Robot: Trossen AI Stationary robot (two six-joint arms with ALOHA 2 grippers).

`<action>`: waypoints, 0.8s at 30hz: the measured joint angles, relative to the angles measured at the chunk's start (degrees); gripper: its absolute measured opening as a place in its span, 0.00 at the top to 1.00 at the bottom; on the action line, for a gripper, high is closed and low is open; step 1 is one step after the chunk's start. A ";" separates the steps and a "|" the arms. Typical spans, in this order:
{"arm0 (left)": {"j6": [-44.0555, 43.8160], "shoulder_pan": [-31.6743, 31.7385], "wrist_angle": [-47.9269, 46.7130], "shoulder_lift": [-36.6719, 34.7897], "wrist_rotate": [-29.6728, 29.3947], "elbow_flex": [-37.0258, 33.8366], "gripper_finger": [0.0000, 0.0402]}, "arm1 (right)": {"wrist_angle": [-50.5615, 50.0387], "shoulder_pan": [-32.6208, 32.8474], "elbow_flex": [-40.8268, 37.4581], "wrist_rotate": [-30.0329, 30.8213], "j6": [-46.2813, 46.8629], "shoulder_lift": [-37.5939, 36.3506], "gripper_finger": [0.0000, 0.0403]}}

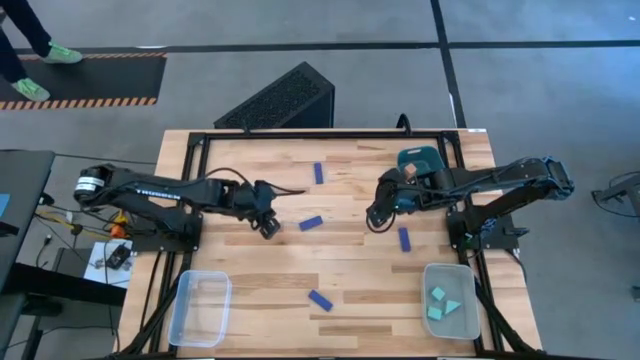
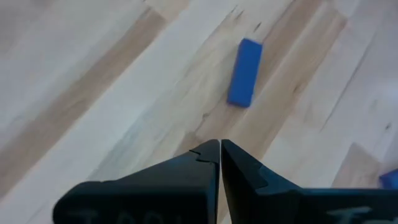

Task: Sort & place blocks by color
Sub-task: Put the center blue block into the transparent bin

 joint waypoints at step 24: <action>16.77 1.12 27.05 32.27 1.58 7.06 0.52 | -6.31 10.43 0.00 -6.51 16.26 0.00 0.37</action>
